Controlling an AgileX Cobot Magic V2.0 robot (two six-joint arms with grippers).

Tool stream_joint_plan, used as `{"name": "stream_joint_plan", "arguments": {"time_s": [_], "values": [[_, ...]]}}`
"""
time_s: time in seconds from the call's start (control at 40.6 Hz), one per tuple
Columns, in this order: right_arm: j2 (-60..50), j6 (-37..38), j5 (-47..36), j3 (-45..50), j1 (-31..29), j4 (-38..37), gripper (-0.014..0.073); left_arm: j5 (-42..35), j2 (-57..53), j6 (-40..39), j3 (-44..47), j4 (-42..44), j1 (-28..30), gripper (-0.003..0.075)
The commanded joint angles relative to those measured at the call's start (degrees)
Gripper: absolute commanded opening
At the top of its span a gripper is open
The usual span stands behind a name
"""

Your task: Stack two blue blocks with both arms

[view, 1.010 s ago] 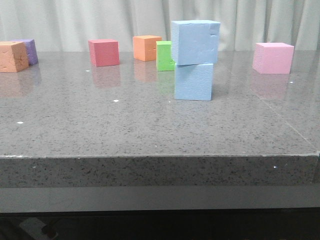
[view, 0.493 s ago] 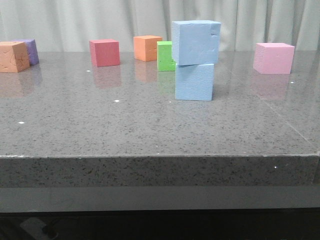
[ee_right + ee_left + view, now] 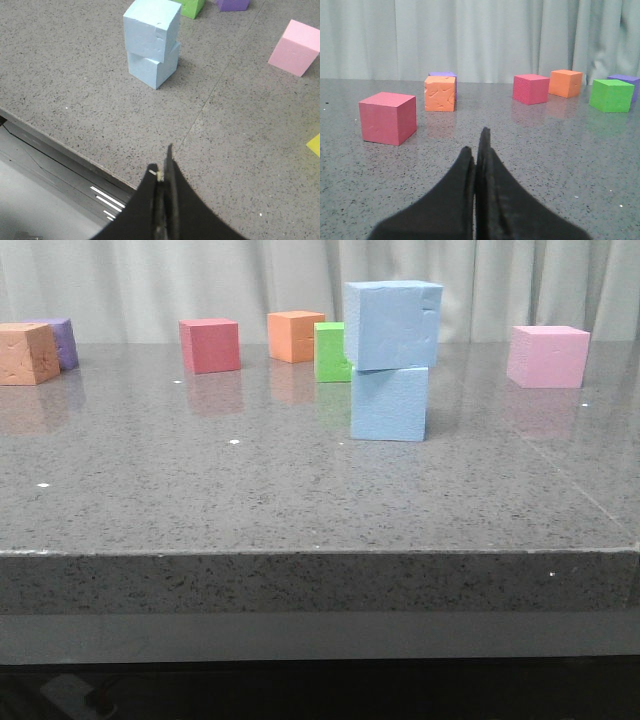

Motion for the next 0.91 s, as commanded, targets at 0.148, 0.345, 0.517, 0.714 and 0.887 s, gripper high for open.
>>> {"name": "stream_joint_plan", "arguments": {"time_s": [0.148,0.345,0.517,0.714,0.887], "values": [[0.23,-0.23,-4.11,-1.42,-0.32,-0.04,-0.0067,-5.25,-1.04,-0.67,0.18,-0.41,0.18,-0.0020],[0.23,-0.23,-4.11,-1.42,-0.32,-0.04,-0.0067,-5.25,-1.04,-0.67,0.18,-0.41,0.18,-0.0020],[0.23,-0.23,-4.11,-1.42,-0.32,-0.04,-0.0067,-5.25,-1.04,-0.67,0.18,-0.41,0.18,-0.0020],[-5.01,-0.23,-9.60,4.75,-6.62,-0.40,-0.0067,-5.25,-1.04,-0.67,0.18,-0.41,0.18,-0.0020],[-15.45,-0.23,-27.08,21.24,-14.75,-0.04,-0.0067,-5.25,-1.04,-0.67,0.18,-0.41,0.18,-0.0020]]}}
